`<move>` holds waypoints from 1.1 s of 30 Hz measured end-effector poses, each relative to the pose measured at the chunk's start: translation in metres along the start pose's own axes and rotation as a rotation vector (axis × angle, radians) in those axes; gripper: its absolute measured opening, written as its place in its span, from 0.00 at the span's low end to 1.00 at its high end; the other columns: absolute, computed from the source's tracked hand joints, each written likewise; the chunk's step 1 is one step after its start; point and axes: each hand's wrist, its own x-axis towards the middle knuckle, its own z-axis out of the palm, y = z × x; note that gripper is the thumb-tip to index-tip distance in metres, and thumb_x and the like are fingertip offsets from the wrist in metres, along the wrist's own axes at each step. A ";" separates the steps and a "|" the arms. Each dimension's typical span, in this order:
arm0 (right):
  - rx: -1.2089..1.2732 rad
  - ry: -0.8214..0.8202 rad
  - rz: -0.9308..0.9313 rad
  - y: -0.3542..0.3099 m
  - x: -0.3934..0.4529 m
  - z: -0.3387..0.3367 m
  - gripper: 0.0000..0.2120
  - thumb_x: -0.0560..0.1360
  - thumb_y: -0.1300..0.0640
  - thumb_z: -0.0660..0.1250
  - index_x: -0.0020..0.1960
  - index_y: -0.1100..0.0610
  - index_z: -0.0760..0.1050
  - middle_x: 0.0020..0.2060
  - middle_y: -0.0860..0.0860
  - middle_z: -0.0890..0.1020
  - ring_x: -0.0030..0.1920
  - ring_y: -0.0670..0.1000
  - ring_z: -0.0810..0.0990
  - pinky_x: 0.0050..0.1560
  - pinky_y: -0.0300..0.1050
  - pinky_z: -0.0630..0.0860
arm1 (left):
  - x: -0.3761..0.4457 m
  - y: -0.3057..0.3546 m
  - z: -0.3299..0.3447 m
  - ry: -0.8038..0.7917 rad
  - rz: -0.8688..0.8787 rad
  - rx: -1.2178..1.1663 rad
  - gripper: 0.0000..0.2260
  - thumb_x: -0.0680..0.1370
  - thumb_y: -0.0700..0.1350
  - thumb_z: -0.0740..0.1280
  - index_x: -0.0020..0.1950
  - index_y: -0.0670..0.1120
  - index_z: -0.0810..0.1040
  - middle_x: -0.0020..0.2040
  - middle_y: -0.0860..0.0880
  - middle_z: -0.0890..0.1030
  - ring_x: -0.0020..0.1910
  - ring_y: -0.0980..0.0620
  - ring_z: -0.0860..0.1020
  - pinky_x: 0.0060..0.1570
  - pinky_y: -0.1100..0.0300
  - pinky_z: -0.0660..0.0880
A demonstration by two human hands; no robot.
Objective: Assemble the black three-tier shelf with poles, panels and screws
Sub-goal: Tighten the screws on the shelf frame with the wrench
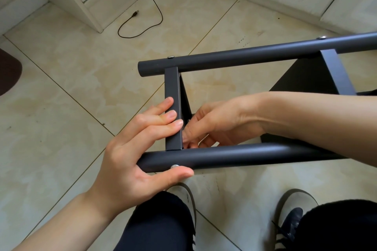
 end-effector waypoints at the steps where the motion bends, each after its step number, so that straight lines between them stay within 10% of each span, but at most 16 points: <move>1: -0.002 0.001 -0.004 0.000 0.001 0.000 0.08 0.79 0.54 0.66 0.49 0.58 0.81 0.40 0.52 0.81 0.40 0.49 0.80 0.48 0.45 0.78 | 0.000 0.000 0.000 0.000 0.000 0.000 0.24 0.76 0.59 0.71 0.61 0.41 0.76 0.62 0.51 0.75 0.72 0.46 0.72 0.71 0.53 0.69; 33: 0.032 -0.054 -0.046 0.002 0.001 -0.001 0.13 0.78 0.59 0.66 0.36 0.55 0.82 0.37 0.51 0.80 0.37 0.47 0.78 0.44 0.45 0.75 | 0.000 0.001 -0.001 0.001 -0.009 0.009 0.24 0.76 0.59 0.70 0.61 0.41 0.76 0.61 0.50 0.78 0.72 0.46 0.72 0.70 0.54 0.69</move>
